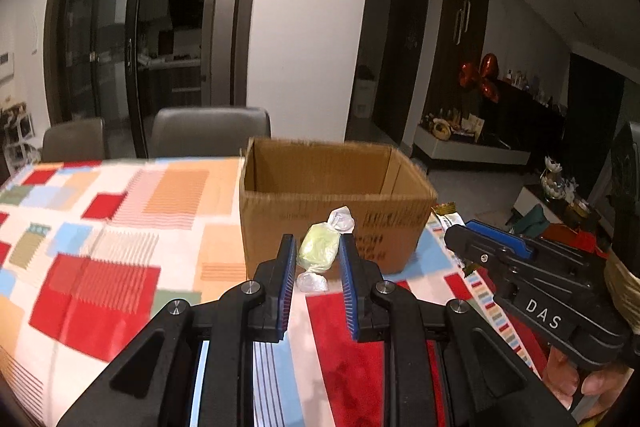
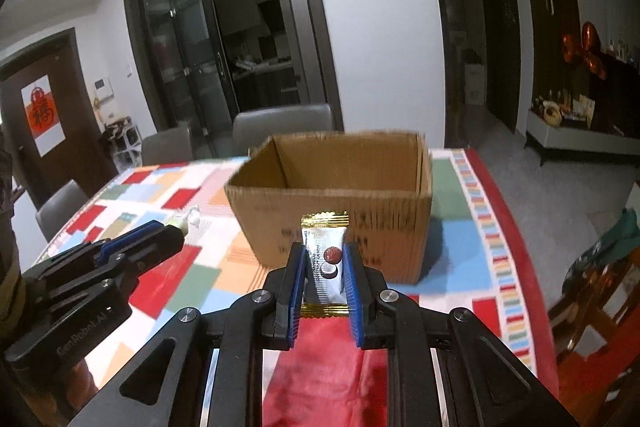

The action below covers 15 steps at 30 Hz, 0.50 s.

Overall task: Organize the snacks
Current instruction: 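Carry both candies over the box and open both grippers to drop them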

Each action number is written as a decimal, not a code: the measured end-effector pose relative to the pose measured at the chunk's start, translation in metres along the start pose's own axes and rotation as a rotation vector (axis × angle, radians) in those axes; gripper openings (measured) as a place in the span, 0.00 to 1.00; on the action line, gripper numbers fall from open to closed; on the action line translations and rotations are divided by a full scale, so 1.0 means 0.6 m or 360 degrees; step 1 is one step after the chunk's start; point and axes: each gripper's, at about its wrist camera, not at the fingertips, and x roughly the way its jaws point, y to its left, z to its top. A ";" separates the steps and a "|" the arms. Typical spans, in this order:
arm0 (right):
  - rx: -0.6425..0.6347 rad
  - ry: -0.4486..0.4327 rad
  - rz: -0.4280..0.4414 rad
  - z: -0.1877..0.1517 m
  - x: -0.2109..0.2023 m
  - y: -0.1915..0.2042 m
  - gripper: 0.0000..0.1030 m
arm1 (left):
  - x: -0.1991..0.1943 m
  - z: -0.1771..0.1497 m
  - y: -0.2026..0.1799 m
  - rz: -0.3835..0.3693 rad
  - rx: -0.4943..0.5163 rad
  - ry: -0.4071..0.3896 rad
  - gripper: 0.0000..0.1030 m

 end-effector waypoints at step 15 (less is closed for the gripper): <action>-0.0085 -0.0139 -0.0031 0.100 0.000 -0.009 0.20 | 0.042 0.105 -0.003 -0.0021 0.0086 -0.0020 0.22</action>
